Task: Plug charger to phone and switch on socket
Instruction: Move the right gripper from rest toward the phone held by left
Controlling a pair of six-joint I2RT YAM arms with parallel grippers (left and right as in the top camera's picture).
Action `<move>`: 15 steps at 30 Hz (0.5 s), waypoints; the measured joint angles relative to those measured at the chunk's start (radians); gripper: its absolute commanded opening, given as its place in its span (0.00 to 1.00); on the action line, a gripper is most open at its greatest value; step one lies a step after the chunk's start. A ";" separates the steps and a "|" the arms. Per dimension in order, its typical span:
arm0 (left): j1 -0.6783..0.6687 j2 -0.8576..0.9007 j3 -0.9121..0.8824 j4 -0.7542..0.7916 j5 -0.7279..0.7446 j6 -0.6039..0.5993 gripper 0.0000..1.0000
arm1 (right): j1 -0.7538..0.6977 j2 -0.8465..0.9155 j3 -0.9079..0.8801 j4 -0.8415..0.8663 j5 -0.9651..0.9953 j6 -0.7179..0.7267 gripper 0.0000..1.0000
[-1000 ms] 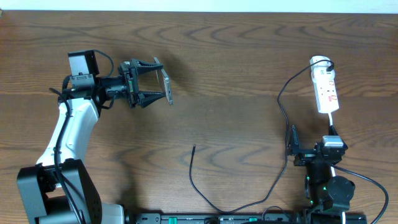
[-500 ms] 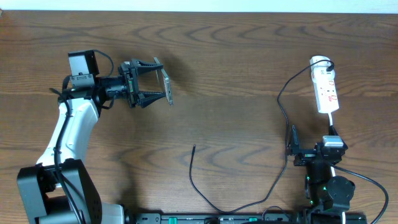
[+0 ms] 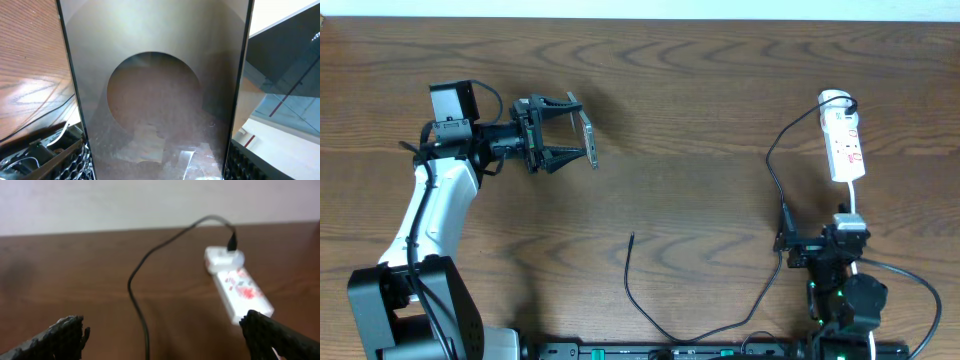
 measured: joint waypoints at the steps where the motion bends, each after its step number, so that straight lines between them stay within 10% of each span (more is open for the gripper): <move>1: 0.000 0.000 0.000 0.001 0.000 0.000 0.07 | 0.000 0.019 0.003 -0.003 -0.005 0.001 0.99; 15: 0.000 0.000 0.000 0.019 -0.002 0.001 0.07 | 0.000 0.284 0.233 -0.016 -0.142 0.000 0.99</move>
